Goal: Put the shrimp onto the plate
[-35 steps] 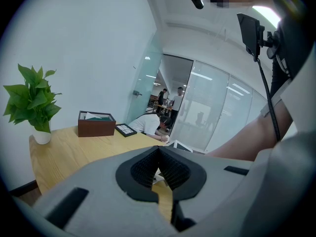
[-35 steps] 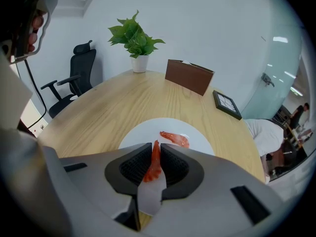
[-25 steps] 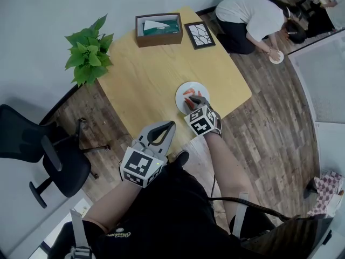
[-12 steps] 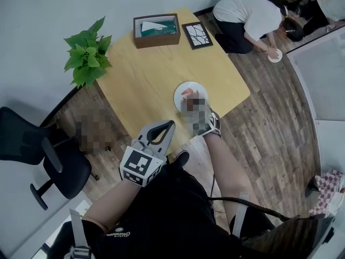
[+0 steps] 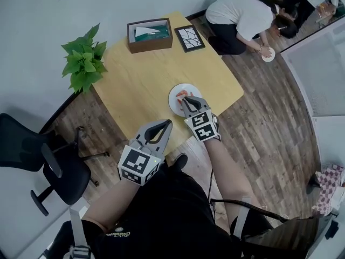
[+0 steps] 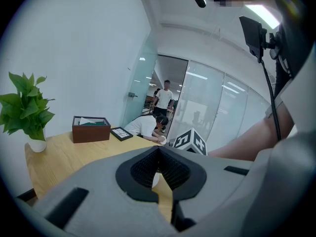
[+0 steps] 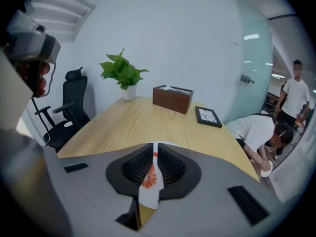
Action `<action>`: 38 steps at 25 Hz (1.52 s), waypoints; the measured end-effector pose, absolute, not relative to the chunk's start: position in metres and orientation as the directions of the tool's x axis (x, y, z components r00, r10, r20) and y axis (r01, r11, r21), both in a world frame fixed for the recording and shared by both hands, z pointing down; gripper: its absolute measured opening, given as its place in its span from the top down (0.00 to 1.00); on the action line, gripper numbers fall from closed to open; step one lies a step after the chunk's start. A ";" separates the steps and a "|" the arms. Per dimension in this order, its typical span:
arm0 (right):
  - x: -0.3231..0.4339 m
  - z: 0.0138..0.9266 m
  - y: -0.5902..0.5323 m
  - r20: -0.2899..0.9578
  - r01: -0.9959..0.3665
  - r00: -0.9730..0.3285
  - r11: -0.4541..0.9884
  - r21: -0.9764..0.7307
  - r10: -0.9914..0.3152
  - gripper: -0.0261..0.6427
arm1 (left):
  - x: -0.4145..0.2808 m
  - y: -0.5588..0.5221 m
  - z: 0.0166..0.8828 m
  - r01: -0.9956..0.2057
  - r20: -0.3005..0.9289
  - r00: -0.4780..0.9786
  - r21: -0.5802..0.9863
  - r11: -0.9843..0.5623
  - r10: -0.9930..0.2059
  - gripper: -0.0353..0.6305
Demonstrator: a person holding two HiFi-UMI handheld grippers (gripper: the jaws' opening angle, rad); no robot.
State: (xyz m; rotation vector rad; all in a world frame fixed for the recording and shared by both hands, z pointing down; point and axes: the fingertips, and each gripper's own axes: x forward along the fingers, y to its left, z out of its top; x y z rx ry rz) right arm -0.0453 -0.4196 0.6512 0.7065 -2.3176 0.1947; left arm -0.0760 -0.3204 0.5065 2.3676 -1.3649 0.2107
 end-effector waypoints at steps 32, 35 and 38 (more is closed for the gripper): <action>0.041 0.437 -0.334 0.188 -0.738 -0.674 0.666 -0.111 -0.715 0.96 | -0.042 -0.313 0.455 -0.830 0.231 0.556 0.194 -0.522 -0.798 0.95; 0.042 0.428 -0.322 0.176 -0.732 -0.680 0.673 -0.110 -0.711 0.96 | -0.041 -0.309 0.449 -0.833 0.219 0.552 0.184 -0.522 -0.804 0.95; 0.045 0.420 -0.311 0.164 -0.733 -0.680 0.671 -0.112 -0.715 0.96 | -0.040 -0.305 0.441 -0.836 0.204 0.548 0.174 -0.521 -0.811 0.95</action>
